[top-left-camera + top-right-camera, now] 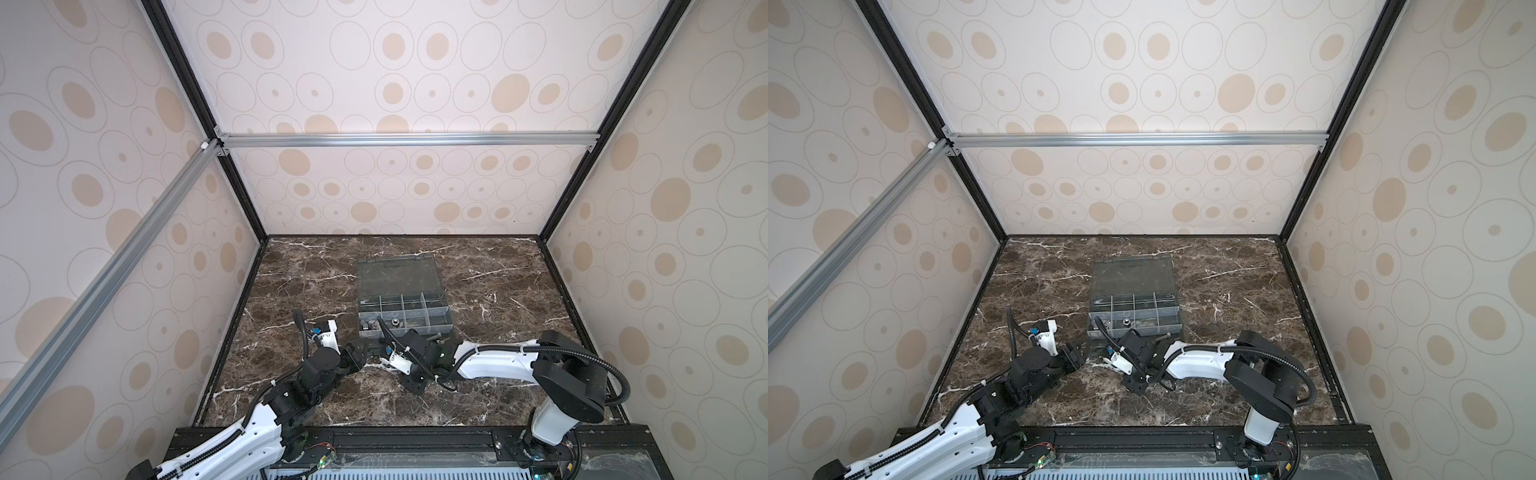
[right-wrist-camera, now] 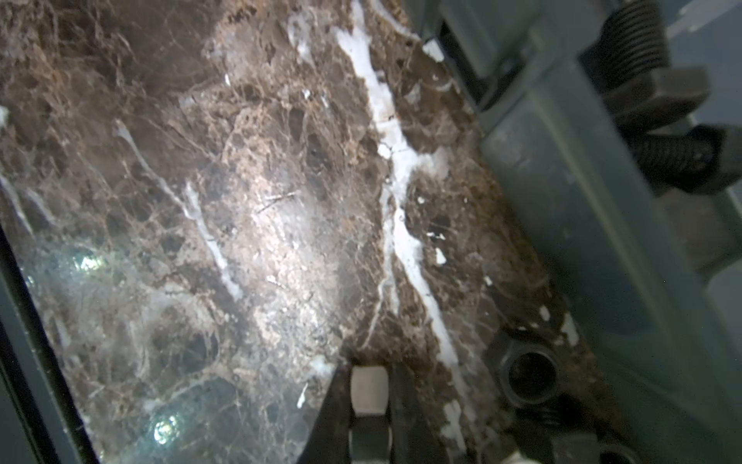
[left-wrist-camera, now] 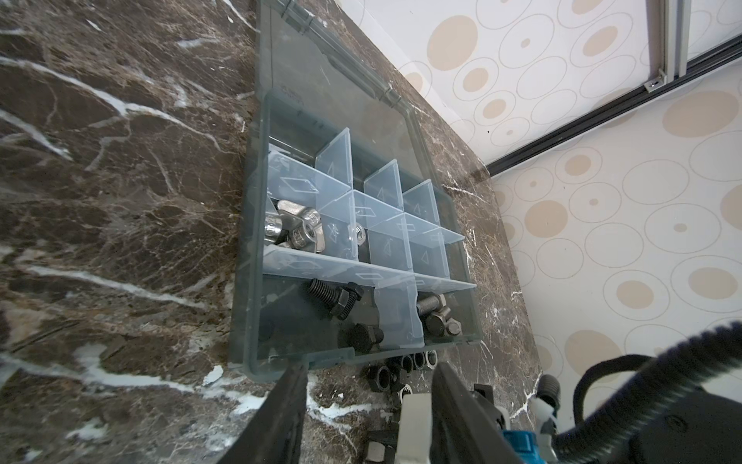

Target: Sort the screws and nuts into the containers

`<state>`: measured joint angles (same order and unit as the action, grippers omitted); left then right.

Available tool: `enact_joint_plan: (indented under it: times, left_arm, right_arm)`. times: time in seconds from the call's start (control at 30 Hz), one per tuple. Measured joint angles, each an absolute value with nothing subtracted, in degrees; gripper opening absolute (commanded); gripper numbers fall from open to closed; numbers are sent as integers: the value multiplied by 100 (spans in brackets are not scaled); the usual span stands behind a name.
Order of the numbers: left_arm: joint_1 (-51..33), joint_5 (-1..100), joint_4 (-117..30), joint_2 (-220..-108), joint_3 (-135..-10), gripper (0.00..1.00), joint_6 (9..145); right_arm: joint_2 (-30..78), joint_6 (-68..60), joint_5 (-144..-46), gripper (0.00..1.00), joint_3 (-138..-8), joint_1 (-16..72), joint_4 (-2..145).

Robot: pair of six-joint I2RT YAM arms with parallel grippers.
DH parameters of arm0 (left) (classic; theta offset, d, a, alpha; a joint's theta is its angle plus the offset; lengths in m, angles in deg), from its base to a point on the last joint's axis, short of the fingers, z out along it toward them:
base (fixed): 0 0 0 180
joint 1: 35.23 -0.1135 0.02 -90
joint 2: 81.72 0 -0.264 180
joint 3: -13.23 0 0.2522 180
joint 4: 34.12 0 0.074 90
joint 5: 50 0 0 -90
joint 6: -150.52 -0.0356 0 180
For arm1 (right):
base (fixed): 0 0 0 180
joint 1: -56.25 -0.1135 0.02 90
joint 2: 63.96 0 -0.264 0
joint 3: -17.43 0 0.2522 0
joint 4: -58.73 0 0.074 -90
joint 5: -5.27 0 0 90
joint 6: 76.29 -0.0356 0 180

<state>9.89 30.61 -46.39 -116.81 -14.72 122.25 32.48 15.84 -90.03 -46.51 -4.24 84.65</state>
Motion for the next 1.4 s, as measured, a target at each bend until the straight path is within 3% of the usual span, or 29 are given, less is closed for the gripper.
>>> enact_joint_plan:
  times: [0.4,0.7,1.13,1.2,1.3,1.4]
  left_arm:
    - [989,3061,-4650,-11631,-1435,51,12230]
    - [989,3053,-4639,-11635,-1429,51,12228]
    - [996,3059,-4516,-11898,-1422,51,12221]
    - [996,3057,-4484,-11917,-1409,51,12221]
    - [996,3059,-4405,-11963,-1376,51,12219]
    - [996,3066,-4370,-12014,-1348,51,12219]
  right_arm:
    - [2887,1245,-8953,8,-4649,-313,8406]
    - [2798,1269,-9054,8,-5835,516,8614]
    - [4061,1110,-9058,9,-7016,1226,8686]
    - [4157,1075,-9058,14,-7024,1230,8723]
    - [4201,1014,-9102,31,-7027,1248,8756]
    - [4201,963,-9130,40,-7059,1274,8764]
